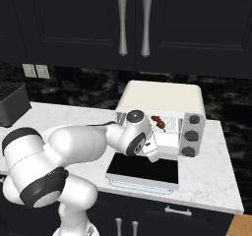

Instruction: Pick up the kebab skewer and baguette bread, and place them inside the toaster oven. Close the toaster oven door and start by setting the timer.

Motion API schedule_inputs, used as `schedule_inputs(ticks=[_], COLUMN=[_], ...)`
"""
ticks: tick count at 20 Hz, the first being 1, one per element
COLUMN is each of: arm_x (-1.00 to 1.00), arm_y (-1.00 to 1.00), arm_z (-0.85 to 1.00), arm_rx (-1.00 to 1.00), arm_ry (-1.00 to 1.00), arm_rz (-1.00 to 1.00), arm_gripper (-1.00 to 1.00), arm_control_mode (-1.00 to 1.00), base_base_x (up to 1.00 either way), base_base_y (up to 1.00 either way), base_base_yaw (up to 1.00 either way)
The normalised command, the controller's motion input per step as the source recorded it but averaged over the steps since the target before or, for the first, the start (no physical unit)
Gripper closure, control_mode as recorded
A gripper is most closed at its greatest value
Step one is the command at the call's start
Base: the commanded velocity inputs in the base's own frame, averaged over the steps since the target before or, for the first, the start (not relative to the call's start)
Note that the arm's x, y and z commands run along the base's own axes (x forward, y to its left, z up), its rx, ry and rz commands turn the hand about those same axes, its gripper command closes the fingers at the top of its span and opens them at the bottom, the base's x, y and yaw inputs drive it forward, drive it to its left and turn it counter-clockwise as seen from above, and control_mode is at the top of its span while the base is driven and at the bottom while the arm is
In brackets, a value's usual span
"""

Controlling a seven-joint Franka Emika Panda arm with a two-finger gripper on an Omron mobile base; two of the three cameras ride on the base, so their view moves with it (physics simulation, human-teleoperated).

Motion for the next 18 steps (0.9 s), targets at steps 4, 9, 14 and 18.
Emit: schedule_inputs(ticks=[4, 9, 14, 18], arm_x=[-0.02, -0.67, -0.97, -0.75], arm_y=[0.0, -0.08, 0.01, 0.48], arm_z=[0.0, 0.05, 0.2, 0.15], arm_rx=[0.01, 0.0, 0.0, 0.0], arm_ry=[-0.04, -0.03, 0.0, 0.02], arm_rz=[-0.02, 0.02, 0.22, 0.42], arm_gripper=[-1.0, -1.0, -1.0, -1.0], arm_control_mode=[-1.0, -1.0, -1.0, -1.0], base_base_x=[0.0, 0.0, 0.0, 0.0], base_base_y=[0.0, 0.0, 0.0, 0.0], base_base_yaw=[0.0, 0.0, 0.0, 0.0])
